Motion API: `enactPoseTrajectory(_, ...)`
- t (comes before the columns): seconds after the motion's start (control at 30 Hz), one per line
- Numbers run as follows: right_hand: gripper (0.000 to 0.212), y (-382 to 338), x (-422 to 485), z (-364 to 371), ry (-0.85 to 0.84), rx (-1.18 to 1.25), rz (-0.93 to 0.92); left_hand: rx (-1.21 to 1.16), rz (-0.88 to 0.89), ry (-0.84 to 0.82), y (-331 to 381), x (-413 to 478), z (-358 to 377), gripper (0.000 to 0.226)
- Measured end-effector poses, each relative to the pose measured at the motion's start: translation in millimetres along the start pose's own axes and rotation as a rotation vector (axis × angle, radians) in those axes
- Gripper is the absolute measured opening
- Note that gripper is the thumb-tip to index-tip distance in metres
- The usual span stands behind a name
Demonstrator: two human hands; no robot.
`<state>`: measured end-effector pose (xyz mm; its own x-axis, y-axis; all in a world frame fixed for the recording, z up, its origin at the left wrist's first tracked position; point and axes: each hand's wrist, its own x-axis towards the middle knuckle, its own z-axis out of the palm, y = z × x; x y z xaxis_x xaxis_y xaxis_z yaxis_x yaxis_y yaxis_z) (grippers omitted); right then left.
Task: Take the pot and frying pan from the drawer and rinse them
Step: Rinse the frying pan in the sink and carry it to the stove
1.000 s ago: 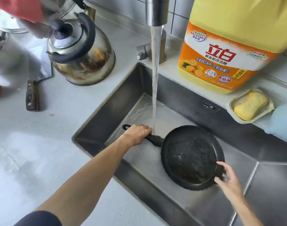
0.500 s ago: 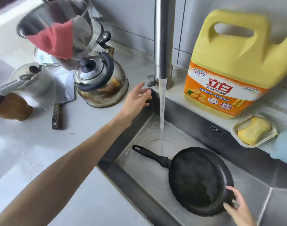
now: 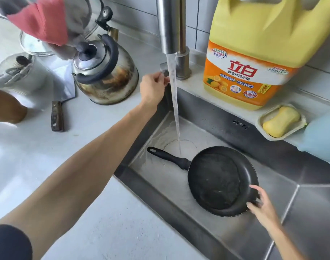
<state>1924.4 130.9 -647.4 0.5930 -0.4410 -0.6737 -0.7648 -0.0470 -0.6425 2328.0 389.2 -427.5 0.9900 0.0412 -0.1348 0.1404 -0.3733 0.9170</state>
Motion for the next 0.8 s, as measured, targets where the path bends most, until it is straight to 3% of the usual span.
enactPoseTrajectory(0.23,0.070,-10,-5,3,0.008,0.022,0.016,0.090,0.153,-0.010,-7,-11,10,0.028)
enactPoseTrajectory(0.33,0.066,-18,-10,3,0.013,0.025,0.019,0.150,0.142,-0.052,-57,-37,2,0.041)
enactPoseTrajectory(0.4,0.064,-19,-10,3,0.012,0.041,0.019,0.460,0.149,-0.279,-106,-50,-1,0.044)
enactPoseTrajectory(0.5,0.062,-18,-9,0,-0.019,0.055,0.019,1.112,0.196,-0.919,-156,-62,6,0.067)
enactPoseTrajectory(0.53,0.061,-17,-9,-1,-0.026,0.058,0.016,1.258,0.241,-1.054,-166,-64,13,0.074)
enactPoseTrajectory(0.6,0.063,-17,-9,-1,-0.030,0.051,0.005,1.400,0.314,-1.145,-175,-68,25,0.072)
enactPoseTrajectory(0.7,0.065,-22,-11,0,-0.028,0.033,-0.011,1.438,0.355,-1.166,-182,-72,31,0.047)
enactPoseTrajectory(0.8,0.063,-29,-20,-2,-0.014,0.017,-0.018,1.469,0.406,-1.153,-188,-79,24,0.041)
